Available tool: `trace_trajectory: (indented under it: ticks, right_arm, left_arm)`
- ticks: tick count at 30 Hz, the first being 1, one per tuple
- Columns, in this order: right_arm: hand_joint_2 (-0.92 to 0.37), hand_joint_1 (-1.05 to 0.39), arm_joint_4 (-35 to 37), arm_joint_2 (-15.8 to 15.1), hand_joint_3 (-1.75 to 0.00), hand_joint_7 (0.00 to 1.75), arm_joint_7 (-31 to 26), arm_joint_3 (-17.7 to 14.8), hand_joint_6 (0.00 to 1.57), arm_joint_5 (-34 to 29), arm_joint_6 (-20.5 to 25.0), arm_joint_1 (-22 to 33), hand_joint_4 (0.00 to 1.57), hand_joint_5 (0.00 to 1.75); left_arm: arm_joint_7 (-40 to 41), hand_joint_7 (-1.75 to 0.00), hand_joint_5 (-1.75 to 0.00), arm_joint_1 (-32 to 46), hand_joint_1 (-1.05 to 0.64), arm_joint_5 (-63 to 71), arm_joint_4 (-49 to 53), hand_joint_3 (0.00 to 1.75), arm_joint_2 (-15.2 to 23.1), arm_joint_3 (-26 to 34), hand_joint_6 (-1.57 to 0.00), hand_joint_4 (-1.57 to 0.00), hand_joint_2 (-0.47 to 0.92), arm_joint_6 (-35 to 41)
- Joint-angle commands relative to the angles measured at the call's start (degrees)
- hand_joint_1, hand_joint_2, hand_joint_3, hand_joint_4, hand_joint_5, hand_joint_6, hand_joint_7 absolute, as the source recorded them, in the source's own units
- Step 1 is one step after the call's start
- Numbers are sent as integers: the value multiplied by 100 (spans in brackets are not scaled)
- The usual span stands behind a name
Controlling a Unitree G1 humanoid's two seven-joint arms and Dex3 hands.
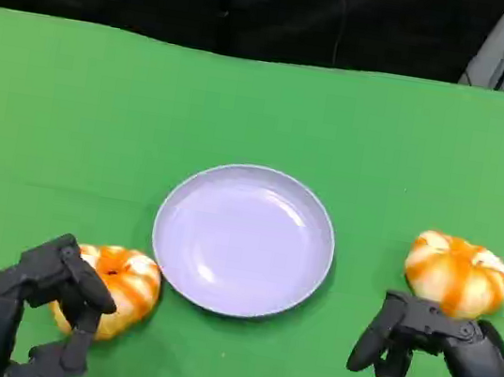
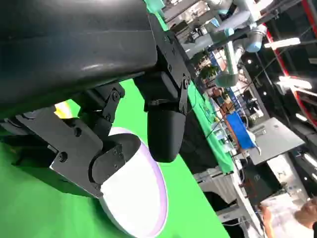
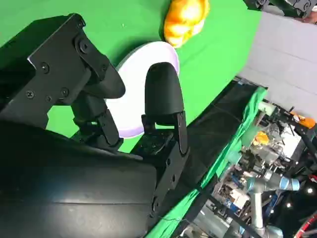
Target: Grasp the bread from the table and place it into the plate.
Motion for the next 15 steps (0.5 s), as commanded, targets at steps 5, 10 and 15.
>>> trace_trajectory:
  ticks: [5, 10, 15]
  right_arm:
    - [-33, 11, -19, -60, -143, 133, -22, -31, 80, 16, -42, 0, 85, 168]
    - [-33, 12, -46, -49, -142, 133, 2, -27, 79, 55, -8, 15, 84, 169]
    - [-34, 12, -29, -54, -142, 133, -9, -30, 80, 37, -31, 10, 84, 168]
  left_arm:
    - [-11, -153, -171, -9, 3, -11, 45, 113, 76, 59, -75, -83, 53, -85]
    - [-5, -154, -171, 0, 2, -8, 25, 112, 67, 66, -76, -84, 53, -42]
    - [4, -154, -171, 1, 2, 13, 20, 109, 68, 69, -75, -83, 55, -31]
